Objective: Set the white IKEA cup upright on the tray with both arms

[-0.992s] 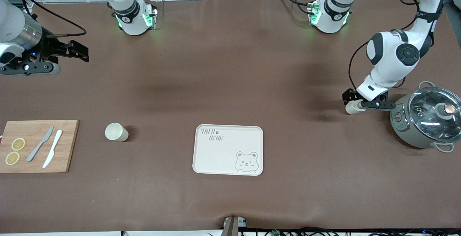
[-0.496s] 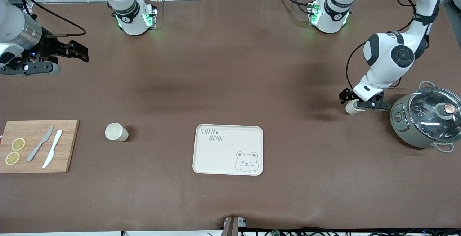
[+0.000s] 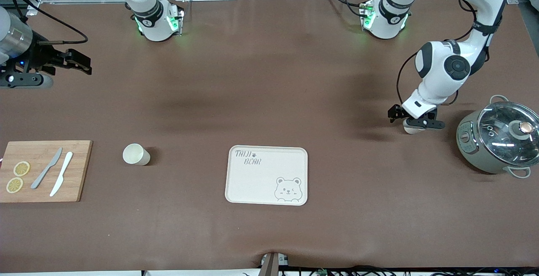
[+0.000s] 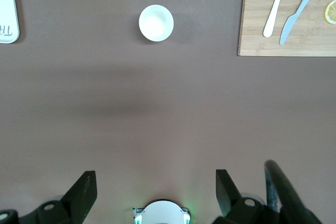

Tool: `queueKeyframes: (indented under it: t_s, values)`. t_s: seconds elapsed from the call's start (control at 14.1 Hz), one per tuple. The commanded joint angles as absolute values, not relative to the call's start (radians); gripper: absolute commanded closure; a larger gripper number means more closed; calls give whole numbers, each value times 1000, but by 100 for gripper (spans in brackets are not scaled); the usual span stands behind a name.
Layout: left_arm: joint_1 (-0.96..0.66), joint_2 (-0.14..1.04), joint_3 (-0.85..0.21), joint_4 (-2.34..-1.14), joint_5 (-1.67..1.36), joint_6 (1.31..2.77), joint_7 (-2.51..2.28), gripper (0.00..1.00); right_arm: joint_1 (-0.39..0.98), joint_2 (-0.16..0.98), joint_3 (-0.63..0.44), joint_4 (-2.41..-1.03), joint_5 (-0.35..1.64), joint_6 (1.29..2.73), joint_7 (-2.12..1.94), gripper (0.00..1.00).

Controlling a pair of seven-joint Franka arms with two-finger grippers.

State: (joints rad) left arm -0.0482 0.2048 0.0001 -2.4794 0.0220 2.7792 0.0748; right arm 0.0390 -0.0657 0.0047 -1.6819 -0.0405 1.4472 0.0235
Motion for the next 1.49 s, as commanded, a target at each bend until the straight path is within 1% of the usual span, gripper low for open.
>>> queueKeyframes:
  t_s: [0.0, 0.21, 0.35, 0.5, 0.57, 0.64, 0.71, 1.42]
  values:
    - [-40, 224, -5, -2485, 40, 2815, 52, 0, 21, -43, 15, -1654, -84, 1445, 15, 0]
    - [-37, 224, -6, -2487, 40, 2815, 54, 0, 25, -43, 17, -1666, -97, 1515, 25, 0]
    - [-35, 221, -6, -2487, 40, 2815, 54, 1, 25, -49, 17, -1739, -95, 1647, 31, 0]
    - [-34, 219, -5, -2485, 40, 2813, 54, 40, 26, -58, 17, -1811, -95, 1759, 40, 0]
    - [-34, 218, -5, -2484, 40, 2815, 54, 66, 26, -61, 17, -1815, -95, 1767, 51, 0]
    - [-34, 218, -5, -2482, 40, 2813, 55, 95, 26, -75, 18, -1812, -94, 1757, 63, 0]
    - [-34, 218, -5, -2480, 40, 2813, 60, 100, 29, -89, 18, -1813, -94, 1747, 64, 0]
    - [-26, 215, -6, -2459, 38, 2810, 60, 100, 49, -72, 25, -1812, -92, 1807, 118, 0]
